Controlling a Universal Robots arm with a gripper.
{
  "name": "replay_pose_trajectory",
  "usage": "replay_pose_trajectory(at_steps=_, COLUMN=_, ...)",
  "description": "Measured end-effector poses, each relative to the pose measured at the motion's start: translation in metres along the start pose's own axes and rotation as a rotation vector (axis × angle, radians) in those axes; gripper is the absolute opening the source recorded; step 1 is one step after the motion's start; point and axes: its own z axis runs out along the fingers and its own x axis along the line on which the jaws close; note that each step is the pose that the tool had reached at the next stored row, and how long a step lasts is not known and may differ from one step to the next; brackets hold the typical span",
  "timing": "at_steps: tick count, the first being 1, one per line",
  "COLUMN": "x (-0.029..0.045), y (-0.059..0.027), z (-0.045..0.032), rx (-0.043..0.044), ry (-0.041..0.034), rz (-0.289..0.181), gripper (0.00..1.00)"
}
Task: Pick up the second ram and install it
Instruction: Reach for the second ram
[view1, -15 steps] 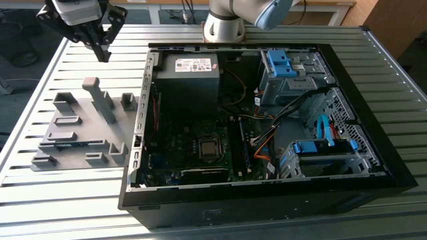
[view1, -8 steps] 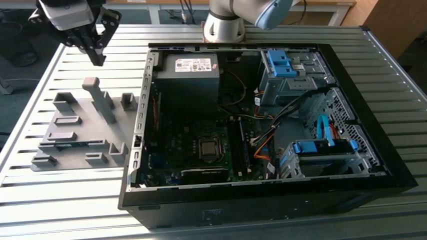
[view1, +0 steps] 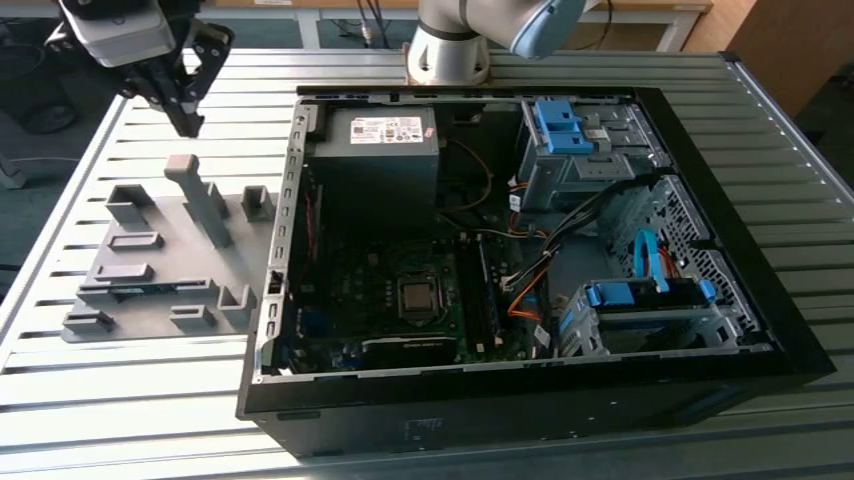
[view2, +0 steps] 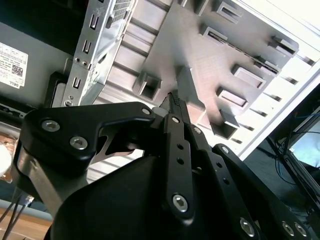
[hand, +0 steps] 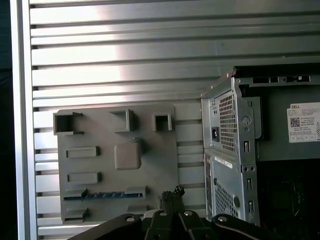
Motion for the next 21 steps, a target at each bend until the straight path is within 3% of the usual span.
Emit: replay_pose_trajectory(at_steps=21, x=0.0326, y=-0.0077, z=0.0004, rx=-0.0001, ry=-0.0001, rz=0.0, gripper=0.11)
